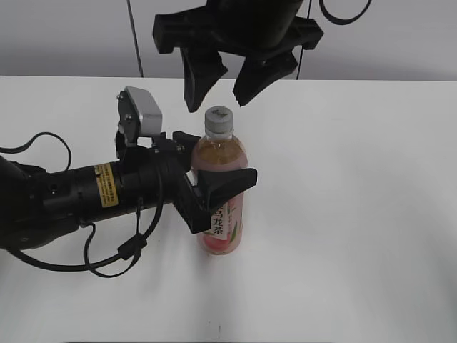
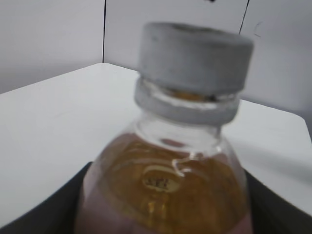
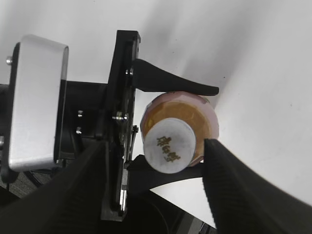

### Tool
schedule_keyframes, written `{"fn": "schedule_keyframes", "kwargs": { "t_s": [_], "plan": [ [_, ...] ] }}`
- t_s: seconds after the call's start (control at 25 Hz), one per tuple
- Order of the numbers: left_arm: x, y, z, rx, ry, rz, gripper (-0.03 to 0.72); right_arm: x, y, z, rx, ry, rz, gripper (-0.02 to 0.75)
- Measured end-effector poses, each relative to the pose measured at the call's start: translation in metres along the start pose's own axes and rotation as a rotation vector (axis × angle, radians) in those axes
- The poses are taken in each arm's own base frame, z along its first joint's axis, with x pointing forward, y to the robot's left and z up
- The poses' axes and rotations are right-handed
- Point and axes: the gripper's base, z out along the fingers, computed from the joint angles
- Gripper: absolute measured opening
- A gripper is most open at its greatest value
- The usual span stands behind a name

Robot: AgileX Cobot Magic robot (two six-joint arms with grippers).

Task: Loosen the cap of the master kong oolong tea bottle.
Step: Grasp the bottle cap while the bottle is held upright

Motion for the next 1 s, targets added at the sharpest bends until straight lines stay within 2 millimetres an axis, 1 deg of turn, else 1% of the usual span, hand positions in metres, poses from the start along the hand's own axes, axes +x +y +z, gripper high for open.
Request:
{"fn": "schedule_keyframes", "kwargs": {
  "t_s": [0.08,0.28,0.36,0.44,0.6,0.64,0.84,1.0],
  "plan": [
    [0.0,0.0,0.0,0.0,0.0,0.0,0.457,0.0,-0.001,0.003,0.005,0.007,0.001,0.468],
    [0.0,0.0,0.0,0.0,0.0,0.0,0.457,-0.003,-0.004,0.026,0.021,0.056,0.006,0.468],
    [0.0,0.0,0.0,0.0,0.0,0.0,0.457,-0.003,-0.004,0.027,0.025,0.057,0.005,0.46],
    [0.0,0.0,0.0,0.0,0.0,0.0,0.457,-0.003,-0.005,0.027,0.032,0.056,0.002,0.43],
    [0.0,0.0,0.0,0.0,0.0,0.0,0.457,-0.003,-0.006,0.027,0.045,0.054,-0.007,0.302],
    [0.0,0.0,0.0,0.0,-0.001,0.001,0.457,-0.003,-0.006,0.027,0.044,0.054,-0.015,0.281],
    [0.0,0.0,0.0,0.001,0.0,0.001,0.457,-0.003,-0.006,0.027,0.042,0.056,-0.104,0.281],
    [0.0,0.0,0.0,0.001,0.0,0.001,0.457,-0.003,-0.006,0.027,0.038,0.059,-0.262,0.281]
  ]
}}
